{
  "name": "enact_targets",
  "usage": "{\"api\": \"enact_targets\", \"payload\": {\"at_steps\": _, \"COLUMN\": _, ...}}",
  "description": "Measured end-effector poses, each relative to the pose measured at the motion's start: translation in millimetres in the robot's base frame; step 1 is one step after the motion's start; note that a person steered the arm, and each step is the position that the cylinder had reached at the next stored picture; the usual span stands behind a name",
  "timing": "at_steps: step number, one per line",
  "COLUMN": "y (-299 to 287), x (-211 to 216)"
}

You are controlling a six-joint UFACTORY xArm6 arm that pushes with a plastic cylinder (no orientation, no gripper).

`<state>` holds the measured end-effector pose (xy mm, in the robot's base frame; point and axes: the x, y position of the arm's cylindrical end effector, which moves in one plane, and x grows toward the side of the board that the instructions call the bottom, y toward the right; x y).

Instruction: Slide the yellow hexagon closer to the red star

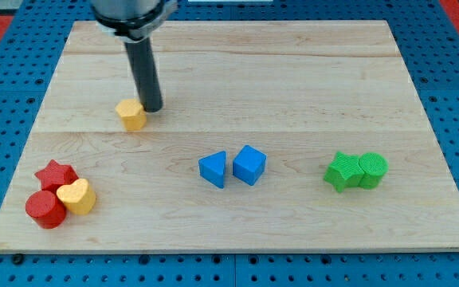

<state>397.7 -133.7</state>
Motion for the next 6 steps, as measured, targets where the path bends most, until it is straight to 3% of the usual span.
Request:
{"api": "enact_targets", "payload": {"at_steps": 3, "y": -79.7, "x": 3.1}}
{"api": "enact_targets", "payload": {"at_steps": 4, "y": -81.9, "x": 6.7}}
{"api": "enact_targets", "payload": {"at_steps": 6, "y": -27.0, "x": 7.3}}
